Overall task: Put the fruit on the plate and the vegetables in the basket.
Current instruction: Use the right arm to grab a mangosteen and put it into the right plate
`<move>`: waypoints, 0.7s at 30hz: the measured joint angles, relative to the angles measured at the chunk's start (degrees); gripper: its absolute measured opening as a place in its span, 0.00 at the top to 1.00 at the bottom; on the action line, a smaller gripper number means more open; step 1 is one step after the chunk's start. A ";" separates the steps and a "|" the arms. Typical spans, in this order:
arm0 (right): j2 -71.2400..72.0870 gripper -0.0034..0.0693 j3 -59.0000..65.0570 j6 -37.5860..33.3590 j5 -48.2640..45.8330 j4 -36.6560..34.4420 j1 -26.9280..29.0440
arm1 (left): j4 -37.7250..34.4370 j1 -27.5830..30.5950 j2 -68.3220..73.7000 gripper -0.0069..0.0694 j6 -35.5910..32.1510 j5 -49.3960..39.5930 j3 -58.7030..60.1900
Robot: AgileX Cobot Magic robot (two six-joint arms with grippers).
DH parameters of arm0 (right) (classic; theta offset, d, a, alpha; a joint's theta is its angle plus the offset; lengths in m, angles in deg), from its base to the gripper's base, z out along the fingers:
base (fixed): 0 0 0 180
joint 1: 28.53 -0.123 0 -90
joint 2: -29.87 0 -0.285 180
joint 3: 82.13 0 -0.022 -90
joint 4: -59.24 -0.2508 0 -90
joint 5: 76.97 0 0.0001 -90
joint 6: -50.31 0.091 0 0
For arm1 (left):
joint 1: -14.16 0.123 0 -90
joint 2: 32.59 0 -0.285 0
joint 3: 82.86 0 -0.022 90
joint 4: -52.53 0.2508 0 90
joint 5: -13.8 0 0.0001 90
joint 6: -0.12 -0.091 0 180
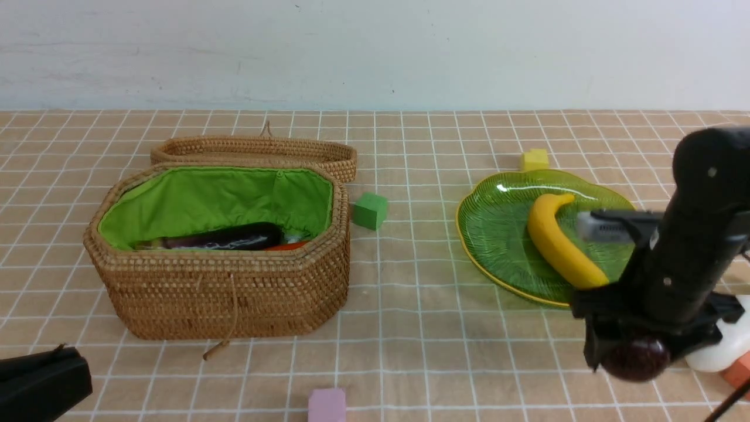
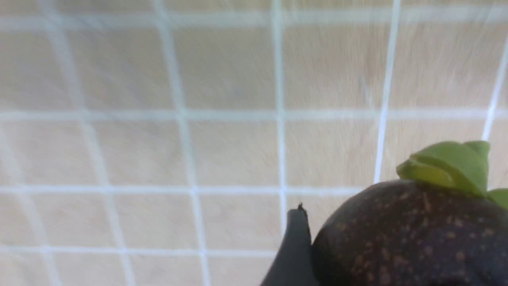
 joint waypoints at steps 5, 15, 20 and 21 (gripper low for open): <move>0.99 0.17 -4.70 -2.20 12.11 -1.19 0.00 | -0.05 0.00 0.00 0.89 0.00 3.61 0.00; -12.63 0.06 -12.55 -15.64 28.37 -6.81 0.00 | -0.10 0.00 0.00 0.88 0.00 3.98 0.00; -12.10 0.02 -14.25 -15.71 27.53 -6.72 0.00 | -0.11 0.00 0.00 0.88 0.00 3.56 0.00; -11.15 0.03 -14.88 -15.71 26.22 -6.48 0.00 | -0.11 0.00 0.00 0.88 0.00 3.49 0.00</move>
